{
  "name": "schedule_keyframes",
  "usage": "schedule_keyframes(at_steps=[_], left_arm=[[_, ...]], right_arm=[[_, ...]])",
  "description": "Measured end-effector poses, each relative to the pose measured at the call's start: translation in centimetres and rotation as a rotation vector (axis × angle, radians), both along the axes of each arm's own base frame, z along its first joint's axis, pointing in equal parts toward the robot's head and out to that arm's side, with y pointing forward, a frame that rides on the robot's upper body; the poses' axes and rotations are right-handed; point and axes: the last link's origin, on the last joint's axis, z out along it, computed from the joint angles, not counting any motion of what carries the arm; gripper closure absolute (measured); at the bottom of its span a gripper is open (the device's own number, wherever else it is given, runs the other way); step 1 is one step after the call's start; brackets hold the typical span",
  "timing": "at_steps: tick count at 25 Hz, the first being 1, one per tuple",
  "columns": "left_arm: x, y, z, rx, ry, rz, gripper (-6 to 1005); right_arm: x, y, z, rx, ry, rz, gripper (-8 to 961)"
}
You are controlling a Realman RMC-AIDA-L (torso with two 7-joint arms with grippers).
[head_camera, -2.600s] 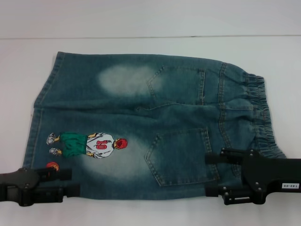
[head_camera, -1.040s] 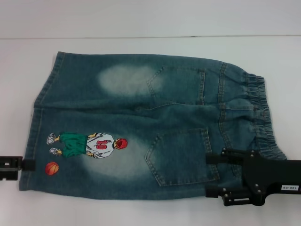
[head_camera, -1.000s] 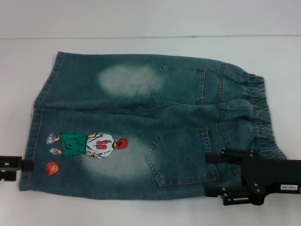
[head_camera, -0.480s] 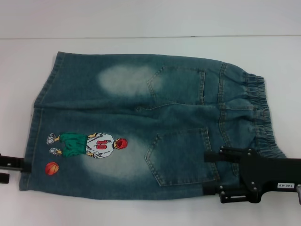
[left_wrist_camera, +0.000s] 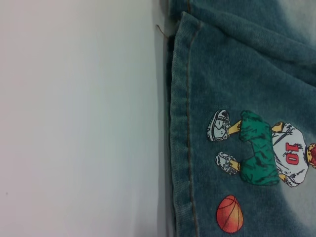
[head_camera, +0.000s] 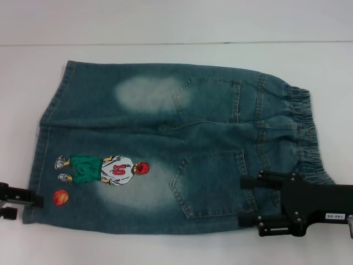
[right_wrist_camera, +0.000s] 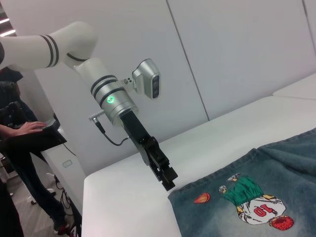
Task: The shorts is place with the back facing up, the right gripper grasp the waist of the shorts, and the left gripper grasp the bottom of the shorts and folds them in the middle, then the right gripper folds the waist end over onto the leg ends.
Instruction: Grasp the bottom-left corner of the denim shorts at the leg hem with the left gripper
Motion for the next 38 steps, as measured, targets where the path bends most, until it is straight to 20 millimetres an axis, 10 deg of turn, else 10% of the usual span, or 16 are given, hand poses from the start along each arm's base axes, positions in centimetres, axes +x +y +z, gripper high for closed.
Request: schedule_keyframes(at_steps=[38], left_arm=[[0.7,0.3,-1.5,-0.019,-0.022,-0.02,166]], right_arm=[[0.2,-0.1,0.0,0.018,0.0,-0.008,149]])
